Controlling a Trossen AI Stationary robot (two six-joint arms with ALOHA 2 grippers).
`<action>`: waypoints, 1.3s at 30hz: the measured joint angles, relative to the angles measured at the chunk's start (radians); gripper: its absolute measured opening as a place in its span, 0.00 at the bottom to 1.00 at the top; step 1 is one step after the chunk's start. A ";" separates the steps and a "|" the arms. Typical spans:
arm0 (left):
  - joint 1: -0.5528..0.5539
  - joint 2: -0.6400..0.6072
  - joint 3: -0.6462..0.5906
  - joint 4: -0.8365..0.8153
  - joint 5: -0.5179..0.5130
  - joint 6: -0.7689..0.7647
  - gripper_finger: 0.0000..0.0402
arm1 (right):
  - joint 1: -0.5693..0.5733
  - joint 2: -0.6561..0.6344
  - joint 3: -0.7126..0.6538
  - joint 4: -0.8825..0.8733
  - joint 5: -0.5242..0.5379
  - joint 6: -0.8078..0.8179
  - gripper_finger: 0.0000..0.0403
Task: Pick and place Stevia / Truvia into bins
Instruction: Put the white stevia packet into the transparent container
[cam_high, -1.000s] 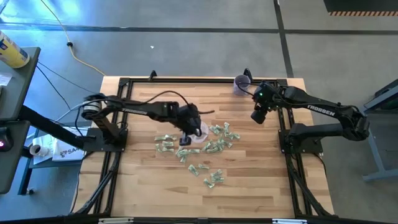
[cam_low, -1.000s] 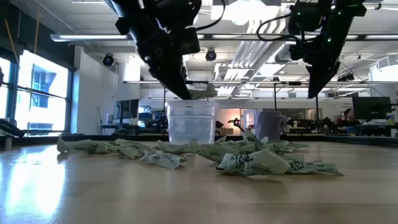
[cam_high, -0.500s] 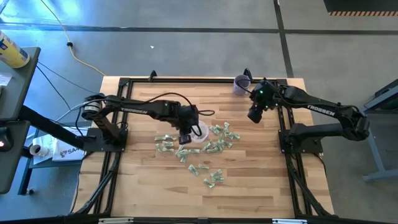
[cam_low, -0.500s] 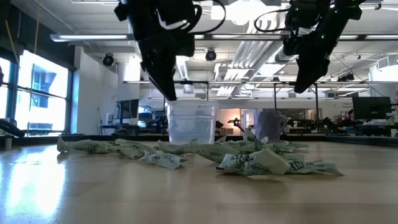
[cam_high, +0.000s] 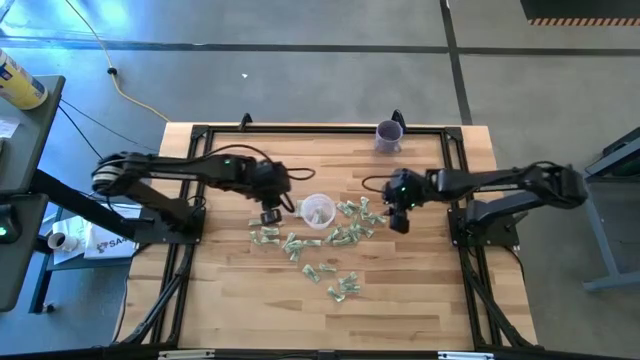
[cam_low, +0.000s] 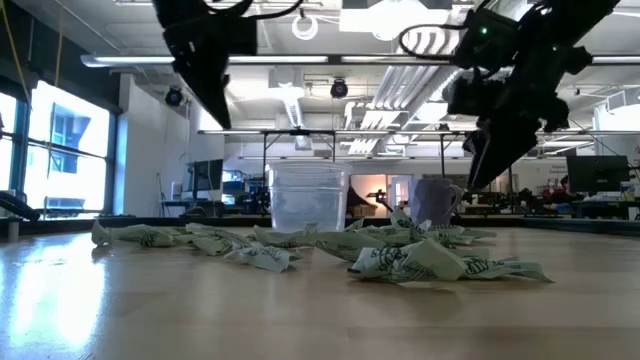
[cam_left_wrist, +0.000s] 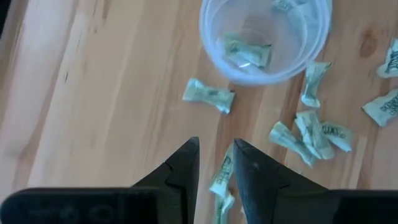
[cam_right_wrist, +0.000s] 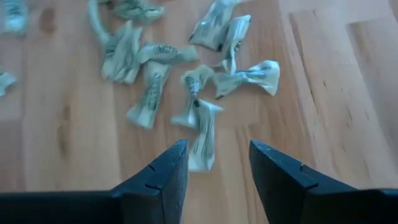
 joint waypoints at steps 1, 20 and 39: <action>0.000 -0.022 -0.021 0.004 -0.002 -0.008 0.33 | 0.013 0.031 0.000 0.027 0.011 0.018 0.39; 0.001 -0.241 -0.250 0.033 -0.007 -0.023 0.33 | 0.028 0.298 0.076 0.075 0.042 0.381 0.05; 0.218 -0.388 -0.558 0.275 0.272 0.004 0.33 | -0.021 0.636 0.811 -0.141 -0.261 0.012 0.02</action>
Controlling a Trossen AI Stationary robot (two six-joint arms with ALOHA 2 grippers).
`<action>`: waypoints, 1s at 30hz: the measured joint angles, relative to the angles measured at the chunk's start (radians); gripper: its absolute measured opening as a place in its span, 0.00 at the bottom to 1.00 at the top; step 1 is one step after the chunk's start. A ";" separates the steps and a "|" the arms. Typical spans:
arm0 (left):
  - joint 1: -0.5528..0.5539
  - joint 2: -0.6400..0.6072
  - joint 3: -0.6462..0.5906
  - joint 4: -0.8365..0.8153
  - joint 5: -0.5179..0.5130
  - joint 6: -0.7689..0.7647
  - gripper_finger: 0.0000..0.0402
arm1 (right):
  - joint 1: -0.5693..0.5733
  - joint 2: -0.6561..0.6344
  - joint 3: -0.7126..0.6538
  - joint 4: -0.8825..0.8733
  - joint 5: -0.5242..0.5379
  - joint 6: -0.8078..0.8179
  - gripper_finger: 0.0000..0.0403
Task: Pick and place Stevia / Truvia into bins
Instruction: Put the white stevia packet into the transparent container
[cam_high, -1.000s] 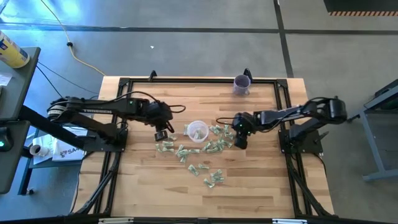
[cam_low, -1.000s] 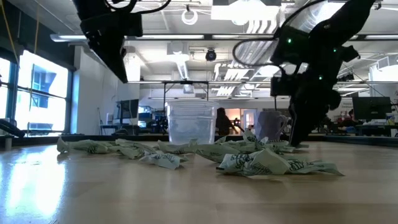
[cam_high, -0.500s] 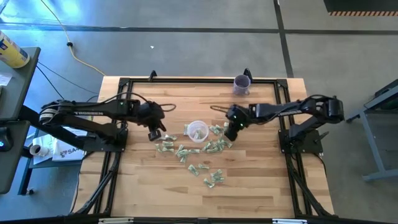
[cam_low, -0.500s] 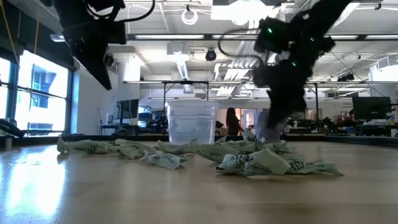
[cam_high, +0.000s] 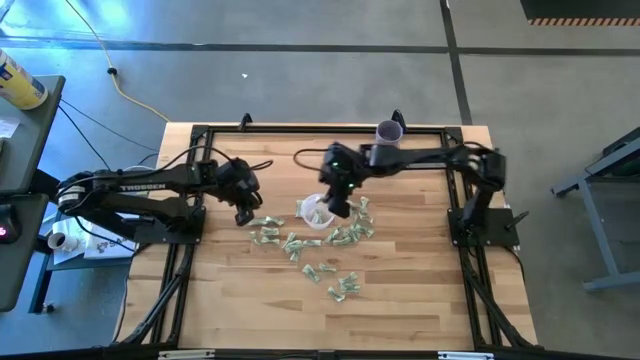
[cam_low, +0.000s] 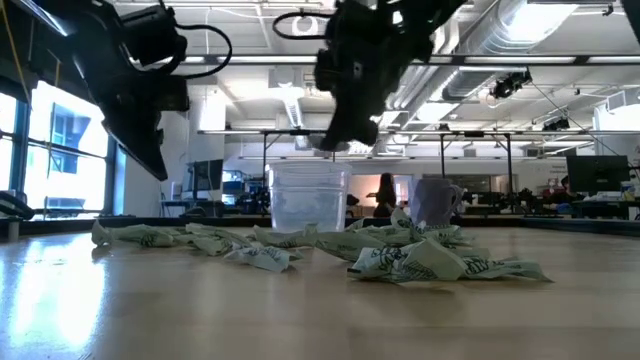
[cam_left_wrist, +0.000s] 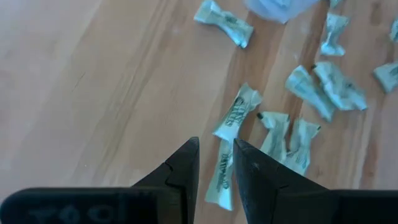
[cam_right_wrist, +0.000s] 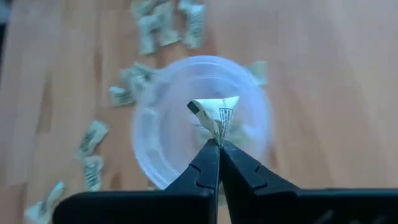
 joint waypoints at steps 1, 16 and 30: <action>0.000 0.000 -0.002 -0.004 -0.002 0.014 0.33 | 0.001 0.024 0.035 -0.016 -0.017 -0.023 0.02; -0.002 0.052 -0.003 0.047 -0.014 0.093 0.33 | 0.031 0.106 0.174 -0.236 0.092 -0.064 0.44; -0.002 0.285 -0.002 0.258 0.136 0.234 0.33 | 0.157 -0.252 -0.183 -0.326 0.517 0.014 0.68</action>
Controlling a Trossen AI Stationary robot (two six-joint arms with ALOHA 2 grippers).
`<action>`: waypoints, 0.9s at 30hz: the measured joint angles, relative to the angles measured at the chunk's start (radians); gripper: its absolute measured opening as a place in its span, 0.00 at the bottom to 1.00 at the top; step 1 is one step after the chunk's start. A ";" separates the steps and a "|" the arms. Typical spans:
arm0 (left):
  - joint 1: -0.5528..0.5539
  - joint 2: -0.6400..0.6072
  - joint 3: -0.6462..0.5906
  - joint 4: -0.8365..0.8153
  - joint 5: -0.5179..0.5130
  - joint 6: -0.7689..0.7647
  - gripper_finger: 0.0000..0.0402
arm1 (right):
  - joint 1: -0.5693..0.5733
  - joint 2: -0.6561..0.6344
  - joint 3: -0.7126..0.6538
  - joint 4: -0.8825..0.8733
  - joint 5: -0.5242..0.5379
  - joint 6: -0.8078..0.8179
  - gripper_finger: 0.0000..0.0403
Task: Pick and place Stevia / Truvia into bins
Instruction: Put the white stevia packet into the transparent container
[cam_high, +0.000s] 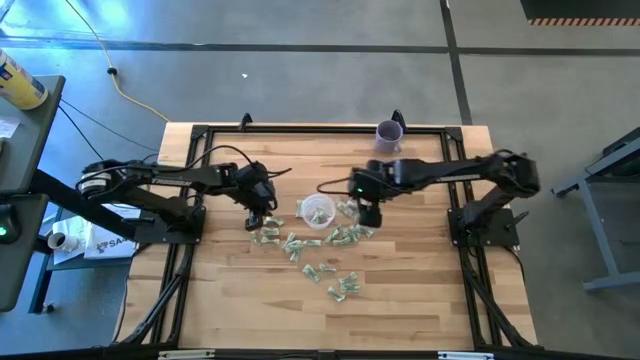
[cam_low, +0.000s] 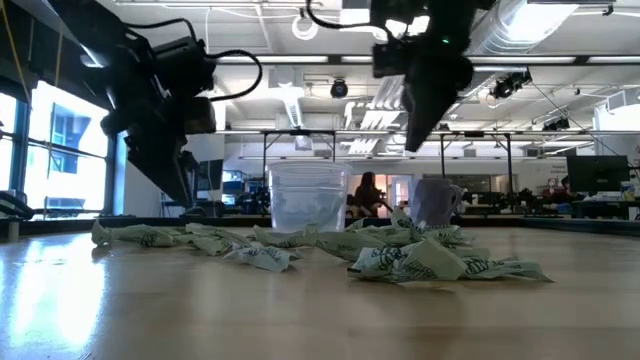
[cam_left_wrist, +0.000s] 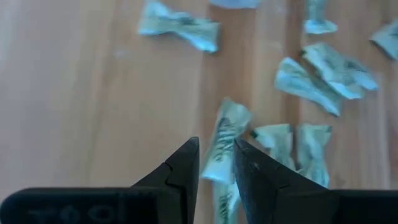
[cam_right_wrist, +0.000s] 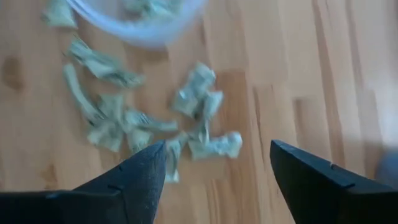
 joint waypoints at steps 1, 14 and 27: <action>-0.003 0.009 0.002 -0.002 0.009 0.013 0.33 | 0.005 -0.025 -0.034 0.011 0.013 0.020 0.68; -0.128 0.117 0.017 0.027 -0.140 0.102 0.33 | 0.013 -0.186 -0.274 0.085 0.097 0.108 0.68; -0.093 0.220 0.147 0.016 -0.240 0.031 0.07 | 0.003 -0.247 -0.281 0.125 0.143 0.216 0.63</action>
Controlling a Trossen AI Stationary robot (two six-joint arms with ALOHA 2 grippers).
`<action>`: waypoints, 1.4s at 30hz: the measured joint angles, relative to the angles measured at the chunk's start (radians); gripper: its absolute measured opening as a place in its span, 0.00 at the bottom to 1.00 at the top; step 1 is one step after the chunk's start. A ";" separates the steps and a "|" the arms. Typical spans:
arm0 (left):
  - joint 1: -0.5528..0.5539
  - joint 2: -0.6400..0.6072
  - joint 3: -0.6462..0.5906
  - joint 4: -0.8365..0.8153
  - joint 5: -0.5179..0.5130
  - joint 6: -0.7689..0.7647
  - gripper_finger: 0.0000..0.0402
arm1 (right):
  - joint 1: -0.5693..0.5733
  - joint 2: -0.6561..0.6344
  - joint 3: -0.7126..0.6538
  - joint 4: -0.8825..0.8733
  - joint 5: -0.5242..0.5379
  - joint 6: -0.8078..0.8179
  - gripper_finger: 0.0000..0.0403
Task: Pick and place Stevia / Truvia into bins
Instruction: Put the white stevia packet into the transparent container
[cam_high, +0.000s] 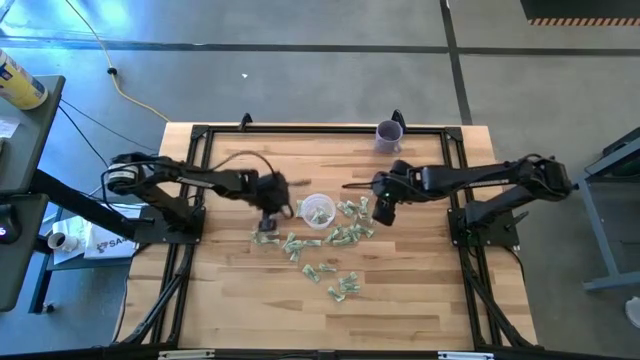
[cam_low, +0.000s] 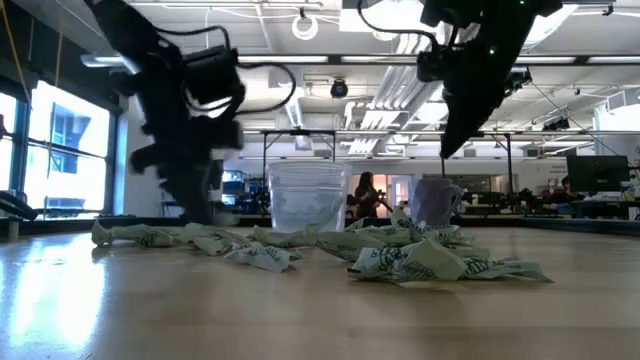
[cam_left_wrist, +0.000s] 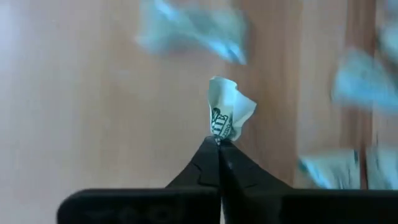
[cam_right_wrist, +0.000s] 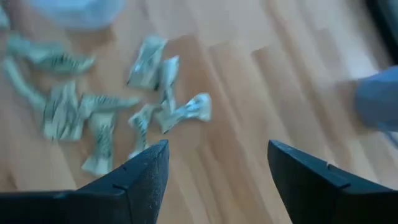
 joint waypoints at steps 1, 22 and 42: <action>0.015 -0.012 0.034 -0.006 -0.003 -0.004 0.08 | 0.000 -0.016 0.000 0.000 0.020 0.009 0.62; 0.042 0.182 0.383 -0.015 0.400 0.033 0.20 | -0.011 -0.101 0.000 -0.066 0.090 -0.028 0.51; 0.054 0.112 0.320 -0.258 0.117 -0.445 0.58 | -0.012 -0.101 0.000 -0.125 0.140 -0.113 0.55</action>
